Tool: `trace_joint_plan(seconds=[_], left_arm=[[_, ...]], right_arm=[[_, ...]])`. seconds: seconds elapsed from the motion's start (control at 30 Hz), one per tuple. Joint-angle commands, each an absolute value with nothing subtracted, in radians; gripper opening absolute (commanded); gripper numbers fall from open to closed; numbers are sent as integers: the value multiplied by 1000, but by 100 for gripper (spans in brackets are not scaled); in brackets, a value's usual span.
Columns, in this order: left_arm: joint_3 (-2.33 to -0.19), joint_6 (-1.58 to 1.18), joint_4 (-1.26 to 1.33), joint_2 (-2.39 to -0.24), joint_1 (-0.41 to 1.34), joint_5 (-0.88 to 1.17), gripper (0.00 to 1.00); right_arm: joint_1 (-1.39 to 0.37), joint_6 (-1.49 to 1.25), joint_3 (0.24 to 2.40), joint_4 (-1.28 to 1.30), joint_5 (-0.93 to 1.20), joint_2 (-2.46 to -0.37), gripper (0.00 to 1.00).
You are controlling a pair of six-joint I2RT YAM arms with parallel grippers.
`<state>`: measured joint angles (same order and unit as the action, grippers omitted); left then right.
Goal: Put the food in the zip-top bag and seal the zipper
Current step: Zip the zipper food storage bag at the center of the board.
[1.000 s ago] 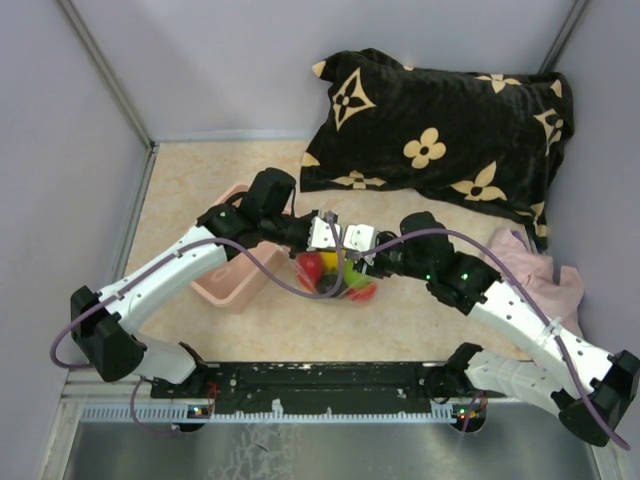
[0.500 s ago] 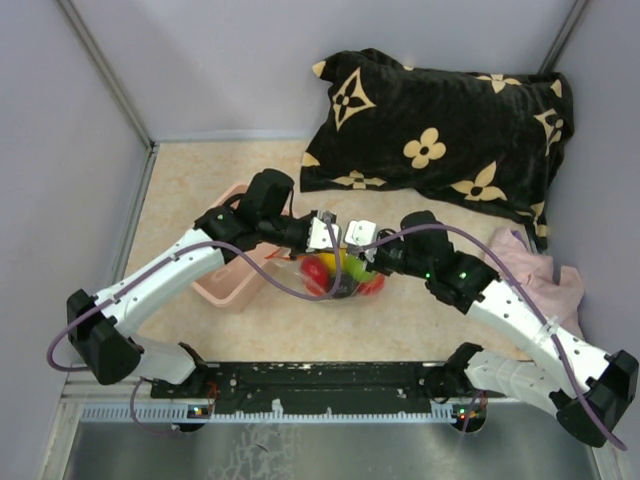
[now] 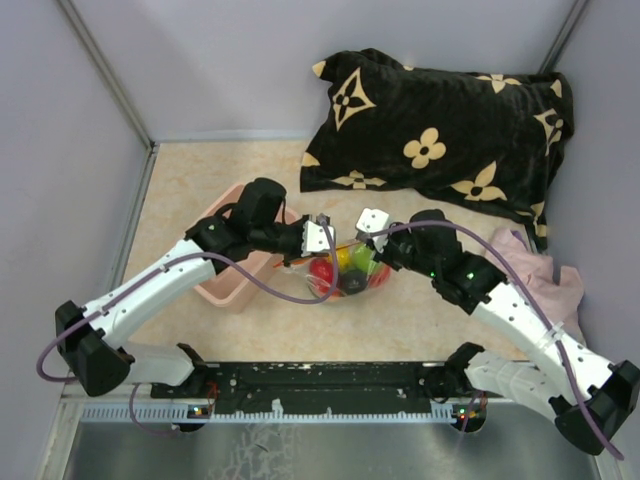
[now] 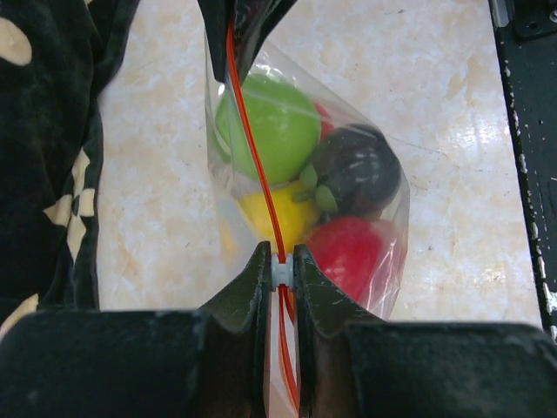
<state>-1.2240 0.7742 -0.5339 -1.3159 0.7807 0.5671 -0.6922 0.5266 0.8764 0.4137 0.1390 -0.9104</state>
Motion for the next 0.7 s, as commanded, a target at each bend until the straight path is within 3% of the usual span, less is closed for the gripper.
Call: trace_joint_plan(seconds=[0.0,0.67], left_arm=[[-1204,726,-585,-1268,772,504,2],[-1068,614,-584,-1158,757,380,2]], right_arm=[[-638,516,881,391,16,-866,0],[-535,487,845,349,-96,-848,0]])
